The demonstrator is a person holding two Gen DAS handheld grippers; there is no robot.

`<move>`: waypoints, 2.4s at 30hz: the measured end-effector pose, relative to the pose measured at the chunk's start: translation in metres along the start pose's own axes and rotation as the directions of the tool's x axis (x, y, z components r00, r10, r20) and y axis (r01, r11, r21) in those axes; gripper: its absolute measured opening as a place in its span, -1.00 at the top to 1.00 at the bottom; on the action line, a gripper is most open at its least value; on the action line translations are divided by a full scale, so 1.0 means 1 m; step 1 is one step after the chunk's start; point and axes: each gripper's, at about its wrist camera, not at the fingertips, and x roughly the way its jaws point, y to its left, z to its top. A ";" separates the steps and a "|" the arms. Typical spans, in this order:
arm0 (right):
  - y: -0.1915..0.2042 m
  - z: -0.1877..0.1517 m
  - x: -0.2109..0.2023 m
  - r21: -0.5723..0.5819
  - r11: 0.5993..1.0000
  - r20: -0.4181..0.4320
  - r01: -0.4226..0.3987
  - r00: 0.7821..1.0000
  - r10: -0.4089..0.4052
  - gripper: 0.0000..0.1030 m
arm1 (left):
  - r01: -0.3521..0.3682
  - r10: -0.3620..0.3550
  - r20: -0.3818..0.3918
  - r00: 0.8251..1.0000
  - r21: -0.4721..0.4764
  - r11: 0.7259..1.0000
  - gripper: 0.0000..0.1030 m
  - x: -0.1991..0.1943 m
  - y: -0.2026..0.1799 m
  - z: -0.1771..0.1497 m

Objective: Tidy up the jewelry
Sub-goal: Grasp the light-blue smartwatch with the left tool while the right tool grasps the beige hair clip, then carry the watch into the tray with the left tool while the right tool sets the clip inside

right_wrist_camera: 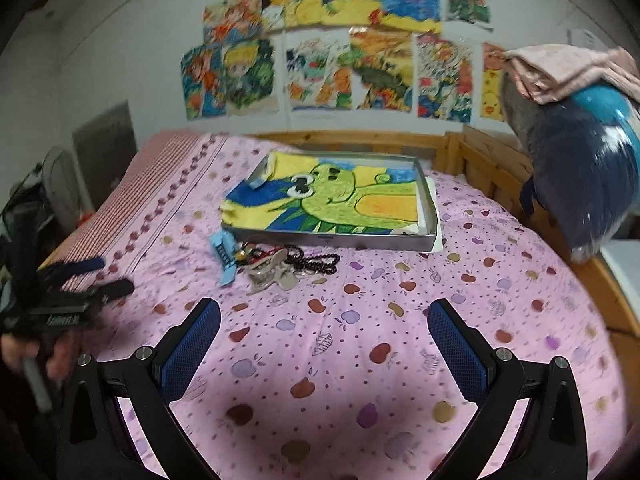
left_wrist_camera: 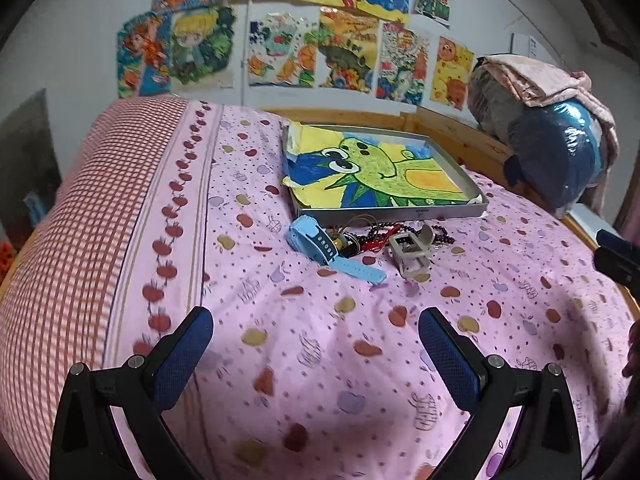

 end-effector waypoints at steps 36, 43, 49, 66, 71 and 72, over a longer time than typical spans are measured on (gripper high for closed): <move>-0.010 0.046 0.207 0.334 0.832 -0.360 -0.442 0.757 0.546 -0.05 | 0.239 -0.175 -0.255 0.951 0.245 0.940 -0.69 0.150 0.029 0.082; 0.016 0.051 0.222 0.395 0.831 -0.404 -0.393 0.738 0.541 -0.03 | 0.291 -0.227 -0.313 0.922 0.177 0.940 -0.26 0.178 0.032 0.088; 0.020 0.048 0.230 0.429 0.843 -0.429 -0.325 0.747 0.507 0.10 | 0.315 -0.270 -0.340 0.901 0.086 0.945 -0.07 0.194 0.038 0.088; 0.017 0.031 0.236 0.470 0.858 -0.465 -0.210 0.767 0.442 0.84 | 0.244 -0.234 -0.333 0.914 -0.012 0.970 0.45 0.187 0.043 0.085; 0.015 0.031 0.228 0.446 0.865 -0.438 -0.230 0.786 0.435 0.92 | 0.211 -0.196 -0.285 0.938 0.023 0.977 0.46 0.163 0.037 0.082; 0.015 0.032 0.225 0.440 0.867 -0.433 -0.236 0.790 0.434 0.92 | 0.207 -0.192 -0.272 0.943 0.027 0.978 0.46 0.157 0.036 0.082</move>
